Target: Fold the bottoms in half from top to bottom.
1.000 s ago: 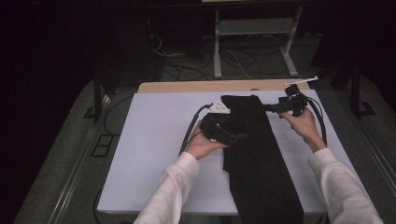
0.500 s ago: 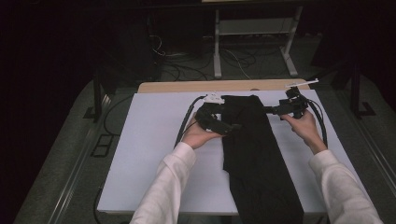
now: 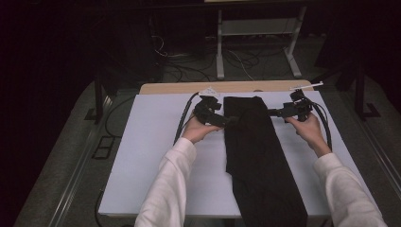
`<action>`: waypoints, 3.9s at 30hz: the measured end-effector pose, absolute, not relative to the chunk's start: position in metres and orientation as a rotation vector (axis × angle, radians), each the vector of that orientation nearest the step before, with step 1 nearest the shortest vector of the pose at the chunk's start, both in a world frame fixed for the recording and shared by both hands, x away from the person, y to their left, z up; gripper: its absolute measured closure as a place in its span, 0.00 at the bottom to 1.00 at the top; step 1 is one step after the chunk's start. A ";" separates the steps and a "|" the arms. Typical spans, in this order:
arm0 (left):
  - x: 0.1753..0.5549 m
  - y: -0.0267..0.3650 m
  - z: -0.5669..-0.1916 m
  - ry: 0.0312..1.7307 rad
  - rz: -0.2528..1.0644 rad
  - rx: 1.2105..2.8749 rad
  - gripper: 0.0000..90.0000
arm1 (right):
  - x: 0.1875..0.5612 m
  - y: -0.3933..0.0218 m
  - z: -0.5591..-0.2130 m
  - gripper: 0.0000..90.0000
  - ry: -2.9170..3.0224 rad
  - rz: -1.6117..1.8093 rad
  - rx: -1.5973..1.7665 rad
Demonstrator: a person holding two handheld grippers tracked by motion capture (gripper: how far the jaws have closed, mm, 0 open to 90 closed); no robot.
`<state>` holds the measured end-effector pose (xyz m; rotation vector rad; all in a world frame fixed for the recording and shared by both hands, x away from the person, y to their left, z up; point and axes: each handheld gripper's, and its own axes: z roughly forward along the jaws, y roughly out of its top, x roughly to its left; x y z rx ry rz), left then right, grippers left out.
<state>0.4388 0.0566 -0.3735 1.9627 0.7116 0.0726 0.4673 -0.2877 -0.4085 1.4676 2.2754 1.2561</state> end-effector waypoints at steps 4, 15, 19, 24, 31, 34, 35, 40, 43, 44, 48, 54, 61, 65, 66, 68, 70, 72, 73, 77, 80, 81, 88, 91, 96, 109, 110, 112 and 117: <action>0.447 0.059 -0.378 0.738 0.078 1.963 0.00 | 0.468 -0.290 -0.413 0.00 2.274 1.252 1.476; 0.469 0.061 -0.386 0.820 0.082 1.959 0.00 | 0.474 -0.292 -0.422 0.00 2.269 1.255 1.511; 0.478 0.060 -0.388 0.848 0.083 1.984 0.00 | 0.480 -0.293 -0.423 0.00 2.265 1.255 1.534; 0.488 0.061 -0.395 0.899 0.081 1.968 0.00 | 0.485 -0.295 -0.426 0.00 2.246 1.256 1.564; 0.497 0.064 -0.411 0.967 0.051 1.943 0.00 | 0.489 -0.295 -0.433 0.00 2.252 1.208 1.606; 0.500 0.063 -0.417 0.978 0.045 1.948 0.00 | 0.490 -0.294 -0.434 0.02 2.254 1.211 1.609; 0.500 0.062 -0.419 0.981 0.043 1.948 0.00 | 0.491 -0.293 -0.436 0.04 2.259 1.217 1.611; 0.502 0.058 -0.428 1.007 0.041 1.979 0.00 | 0.492 -0.291 -0.437 0.08 2.265 1.212 1.607; 0.504 0.057 -0.433 1.016 0.023 1.986 0.00 | 0.492 -0.290 -0.439 0.11 2.274 1.212 1.608; 0.504 0.056 -0.435 1.019 0.016 1.989 0.00 | 0.492 -0.290 -0.440 0.13 2.275 1.211 1.611; 0.504 0.057 -0.441 1.049 -0.014 1.959 0.07 | 0.494 -0.293 -0.444 0.18 2.278 1.248 1.638; 0.505 0.058 -0.447 1.072 -0.053 1.950 0.16 | 0.495 -0.292 -0.447 0.31 2.317 1.280 1.634; 0.504 0.055 -0.453 1.076 -0.082 1.935 0.21 | 0.496 -0.289 -0.452 0.40 2.356 1.281 1.647; 0.504 0.053 -0.454 1.072 -0.094 1.931 0.26 | 0.497 -0.288 -0.454 0.46 2.366 1.302 1.652; 0.504 0.053 -0.455 1.071 -0.099 1.929 0.27 | 0.497 -0.288 -0.454 0.47 2.367 1.297 1.650; 0.504 0.052 -0.456 1.066 -0.114 1.921 0.29 | 0.497 -0.286 -0.454 0.51 2.366 1.291 1.651; 0.504 0.050 -0.457 1.068 -0.124 1.922 0.31 | 0.497 -0.285 -0.455 0.55 2.361 1.295 1.661; 0.504 0.050 -0.458 1.070 -0.128 1.910 0.35 | 0.497 -0.285 -0.455 0.60 2.348 1.287 1.668; 0.504 0.051 -0.459 1.069 -0.136 1.906 0.37 | 0.497 -0.285 -0.455 0.63 2.346 1.284 1.669; 0.505 0.051 -0.460 1.087 -0.130 1.904 0.51 | 0.497 -0.284 -0.456 0.73 2.348 1.269 1.667; 0.505 0.051 -0.461 1.091 -0.128 1.903 0.61 | 0.497 -0.284 -0.456 0.81 2.348 1.271 1.672; 0.505 0.050 -0.461 1.091 -0.132 1.901 0.63 | 0.497 -0.285 -0.456 0.83 2.346 1.270 1.675; 0.505 0.050 -0.462 1.102 -0.132 1.899 0.80 | 0.497 -0.291 -0.456 0.97 2.323 1.308 1.725; 0.505 0.050 -0.462 1.113 -0.137 1.899 0.85 | 0.497 -0.291 -0.456 0.98 2.326 1.307 1.728; 0.504 0.052 -0.460 1.116 -0.135 1.891 0.92 | 0.496 -0.291 -0.454 0.98 2.315 1.320 1.726; 0.496 0.059 -0.449 1.094 -0.131 1.852 0.94 | 0.483 -0.293 -0.434 0.98 2.273 1.457 1.694; 0.495 0.059 -0.447 1.090 -0.128 1.852 0.94 | 0.482 -0.293 -0.432 0.98 2.268 1.468 1.687; 0.493 0.060 -0.444 1.079 -0.123 1.849 0.94 | 0.479 -0.292 -0.428 0.98 2.270 1.469 1.666; 0.488 0.060 -0.434 1.064 -0.117 1.844 0.94 | 0.471 -0.291 -0.420 0.98 2.271 1.472 1.636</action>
